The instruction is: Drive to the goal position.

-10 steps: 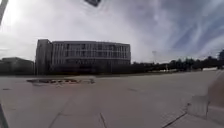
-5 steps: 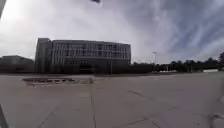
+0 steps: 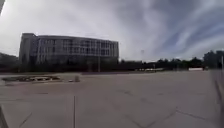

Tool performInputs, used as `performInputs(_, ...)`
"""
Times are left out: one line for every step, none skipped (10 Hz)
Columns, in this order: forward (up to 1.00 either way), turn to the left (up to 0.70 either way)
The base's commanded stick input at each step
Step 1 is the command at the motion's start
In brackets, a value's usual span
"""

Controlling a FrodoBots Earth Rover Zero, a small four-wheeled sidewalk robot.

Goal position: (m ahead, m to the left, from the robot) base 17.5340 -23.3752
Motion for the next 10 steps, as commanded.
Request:
performInputs(1.00, -0.40)
performInputs(1.00, -0.40)
performInputs(1.00, -0.40)
performInputs(1.00, -0.40)
performInputs(1.00, -0.40)
performInputs(1.00, -0.40)
performInputs(1.00, -0.40)
performInputs(1.00, -0.40)
performInputs(1.00, -0.40)
performInputs(1.00, -0.40)
